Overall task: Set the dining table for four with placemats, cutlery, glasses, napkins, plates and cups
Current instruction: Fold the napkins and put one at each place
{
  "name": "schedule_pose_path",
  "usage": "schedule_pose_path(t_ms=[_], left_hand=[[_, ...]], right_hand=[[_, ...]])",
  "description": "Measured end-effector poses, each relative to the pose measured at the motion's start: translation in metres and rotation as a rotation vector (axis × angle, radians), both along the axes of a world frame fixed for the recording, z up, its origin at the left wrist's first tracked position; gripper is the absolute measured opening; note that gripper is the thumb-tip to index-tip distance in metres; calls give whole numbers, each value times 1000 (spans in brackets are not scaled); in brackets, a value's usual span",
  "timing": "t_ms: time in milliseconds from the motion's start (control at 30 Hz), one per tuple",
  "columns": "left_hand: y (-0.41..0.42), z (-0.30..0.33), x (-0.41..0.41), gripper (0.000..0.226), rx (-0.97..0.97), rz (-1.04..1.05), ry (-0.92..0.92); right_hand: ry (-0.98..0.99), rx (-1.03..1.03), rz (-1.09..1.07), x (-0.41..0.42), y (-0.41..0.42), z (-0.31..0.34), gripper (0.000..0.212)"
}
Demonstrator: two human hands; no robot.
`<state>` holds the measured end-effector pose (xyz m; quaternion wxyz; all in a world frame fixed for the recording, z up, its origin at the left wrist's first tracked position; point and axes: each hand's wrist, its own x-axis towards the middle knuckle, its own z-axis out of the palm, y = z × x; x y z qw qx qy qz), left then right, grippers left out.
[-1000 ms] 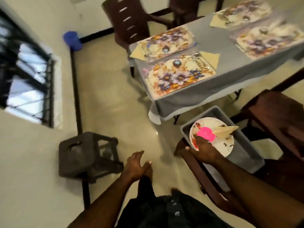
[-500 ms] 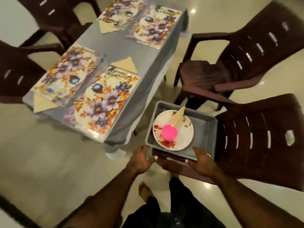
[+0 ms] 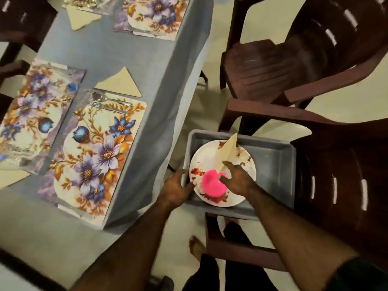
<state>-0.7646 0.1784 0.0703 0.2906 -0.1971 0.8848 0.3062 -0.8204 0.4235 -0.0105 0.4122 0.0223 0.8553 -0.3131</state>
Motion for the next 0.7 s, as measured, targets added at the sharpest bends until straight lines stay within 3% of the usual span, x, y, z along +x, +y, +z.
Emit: schedule_pose_path(t_ms=[200, 267, 367, 433, 533, 700], left_hand=[[-17, -8, -15, 73, -8, 86, -3], [-20, -4, -14, 69, -16, 79, 13], [-18, 8, -14, 68, -42, -14, 80], [-10, 24, -17, 71, -65, -128, 135], [9, 52, -27, 81, -74, -302, 236], [45, 111, -19, 109, 72, -448, 336]], right_hand=[[-38, 1, -100, -38, -15, -32, 72], [-35, -34, -208, -43, -10, -31, 55], [-83, -266, -600, -50, 6, -3, 11], [-246, -455, -784, -53, 18, 35, 15], [-433, -694, -799, -48, 35, 86, 25], [-504, -921, -803, -20, 39, 148, 62]])
